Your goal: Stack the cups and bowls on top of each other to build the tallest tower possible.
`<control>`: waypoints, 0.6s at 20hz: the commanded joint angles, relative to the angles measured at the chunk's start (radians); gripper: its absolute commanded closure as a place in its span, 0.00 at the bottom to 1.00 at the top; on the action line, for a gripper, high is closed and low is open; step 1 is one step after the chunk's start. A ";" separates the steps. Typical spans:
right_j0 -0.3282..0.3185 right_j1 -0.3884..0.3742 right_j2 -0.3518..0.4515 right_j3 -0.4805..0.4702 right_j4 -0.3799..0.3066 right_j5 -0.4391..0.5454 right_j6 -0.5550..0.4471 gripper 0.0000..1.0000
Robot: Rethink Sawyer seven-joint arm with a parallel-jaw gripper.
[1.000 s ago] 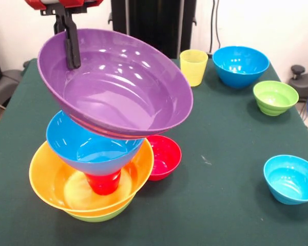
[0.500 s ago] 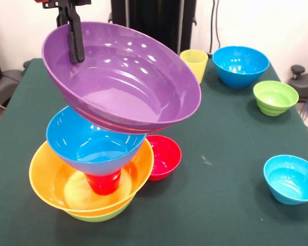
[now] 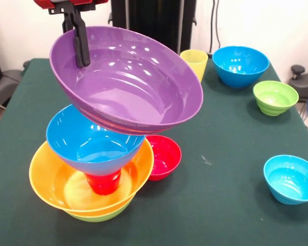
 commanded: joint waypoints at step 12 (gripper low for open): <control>-0.003 0.046 0.022 0.126 -0.072 0.081 -0.079 1.00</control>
